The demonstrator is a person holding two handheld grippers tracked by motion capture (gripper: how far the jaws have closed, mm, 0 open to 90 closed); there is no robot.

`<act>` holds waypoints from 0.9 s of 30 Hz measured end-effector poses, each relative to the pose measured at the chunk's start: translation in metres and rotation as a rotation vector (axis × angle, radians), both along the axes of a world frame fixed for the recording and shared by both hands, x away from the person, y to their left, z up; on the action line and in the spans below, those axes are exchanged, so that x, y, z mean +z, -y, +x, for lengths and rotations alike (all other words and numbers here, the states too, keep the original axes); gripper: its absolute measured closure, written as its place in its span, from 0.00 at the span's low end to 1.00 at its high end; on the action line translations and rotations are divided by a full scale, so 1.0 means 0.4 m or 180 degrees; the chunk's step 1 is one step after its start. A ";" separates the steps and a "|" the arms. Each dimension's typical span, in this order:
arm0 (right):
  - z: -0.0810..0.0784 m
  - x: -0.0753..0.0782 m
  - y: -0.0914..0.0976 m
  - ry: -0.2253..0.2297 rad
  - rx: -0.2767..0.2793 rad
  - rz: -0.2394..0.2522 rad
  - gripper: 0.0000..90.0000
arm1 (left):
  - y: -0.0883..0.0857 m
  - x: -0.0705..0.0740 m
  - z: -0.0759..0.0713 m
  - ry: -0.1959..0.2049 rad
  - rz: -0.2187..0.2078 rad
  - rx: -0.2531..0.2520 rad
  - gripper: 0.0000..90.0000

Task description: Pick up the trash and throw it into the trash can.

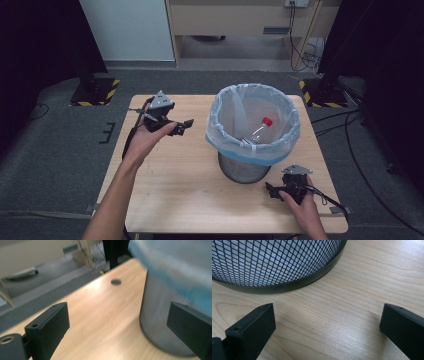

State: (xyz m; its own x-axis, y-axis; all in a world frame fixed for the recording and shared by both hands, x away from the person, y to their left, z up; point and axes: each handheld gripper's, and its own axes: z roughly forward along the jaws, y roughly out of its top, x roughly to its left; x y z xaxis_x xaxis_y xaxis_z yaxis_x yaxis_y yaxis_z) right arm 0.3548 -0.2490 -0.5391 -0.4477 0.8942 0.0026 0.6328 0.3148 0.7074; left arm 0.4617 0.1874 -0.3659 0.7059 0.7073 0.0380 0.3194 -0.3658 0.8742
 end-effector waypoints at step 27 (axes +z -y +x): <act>0.000 0.000 0.000 -0.0001 0.0000 0.0001 0.00 | -0.014 -0.252 -0.016 -0.0531 0.0355 0.0112 0.04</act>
